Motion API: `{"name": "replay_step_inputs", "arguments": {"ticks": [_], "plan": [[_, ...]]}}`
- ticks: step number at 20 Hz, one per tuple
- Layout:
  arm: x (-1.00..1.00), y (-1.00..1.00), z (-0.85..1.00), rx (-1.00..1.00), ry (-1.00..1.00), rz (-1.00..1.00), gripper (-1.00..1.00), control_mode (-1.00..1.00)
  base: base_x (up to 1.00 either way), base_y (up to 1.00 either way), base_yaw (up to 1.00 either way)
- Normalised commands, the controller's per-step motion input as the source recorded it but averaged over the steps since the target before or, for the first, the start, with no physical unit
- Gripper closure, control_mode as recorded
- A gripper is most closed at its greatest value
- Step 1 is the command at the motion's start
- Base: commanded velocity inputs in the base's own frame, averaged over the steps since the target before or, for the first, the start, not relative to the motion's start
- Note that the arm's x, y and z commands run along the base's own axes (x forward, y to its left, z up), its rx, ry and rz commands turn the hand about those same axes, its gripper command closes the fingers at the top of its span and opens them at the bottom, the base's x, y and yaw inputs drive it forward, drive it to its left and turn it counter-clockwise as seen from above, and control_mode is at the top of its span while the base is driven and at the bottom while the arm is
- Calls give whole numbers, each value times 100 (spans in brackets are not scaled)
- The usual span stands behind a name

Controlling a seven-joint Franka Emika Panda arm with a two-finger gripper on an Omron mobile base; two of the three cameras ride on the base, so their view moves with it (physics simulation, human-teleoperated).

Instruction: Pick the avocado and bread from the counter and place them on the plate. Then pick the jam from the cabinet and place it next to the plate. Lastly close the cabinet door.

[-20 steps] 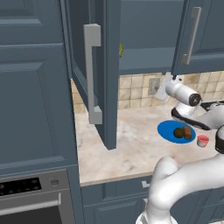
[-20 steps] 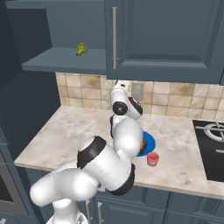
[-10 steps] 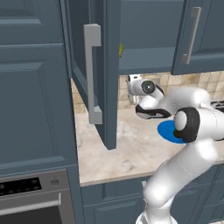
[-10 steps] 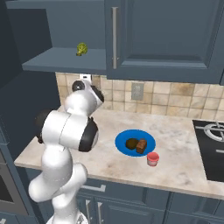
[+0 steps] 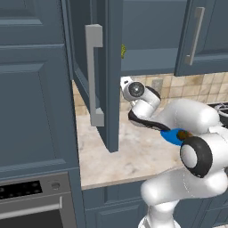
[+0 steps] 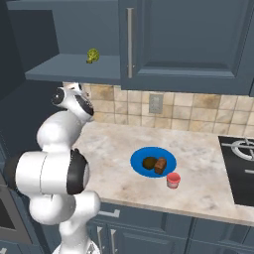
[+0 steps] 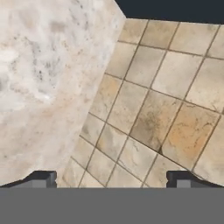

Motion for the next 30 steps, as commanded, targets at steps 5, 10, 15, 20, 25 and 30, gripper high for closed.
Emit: {"name": "replay_step_inputs", "arguments": {"ticks": [5,10,15,20,25,30], "plan": [[-65,30,0,-32,0,-2,-100,-100,0,0,0],[-66,-6,-3,-13,0,-1,-100,-100,0,0,0],[-66,-34,-13,-3,0,0,-100,-100,0,0,0],[-59,-31,-13,0,0,0,-100,-100,0,0,0],[-56,-19,-23,0,0,-1,-100,-100,0,0,0],[-64,-16,-23,0,0,0,-100,-100,0,0,0]]}}
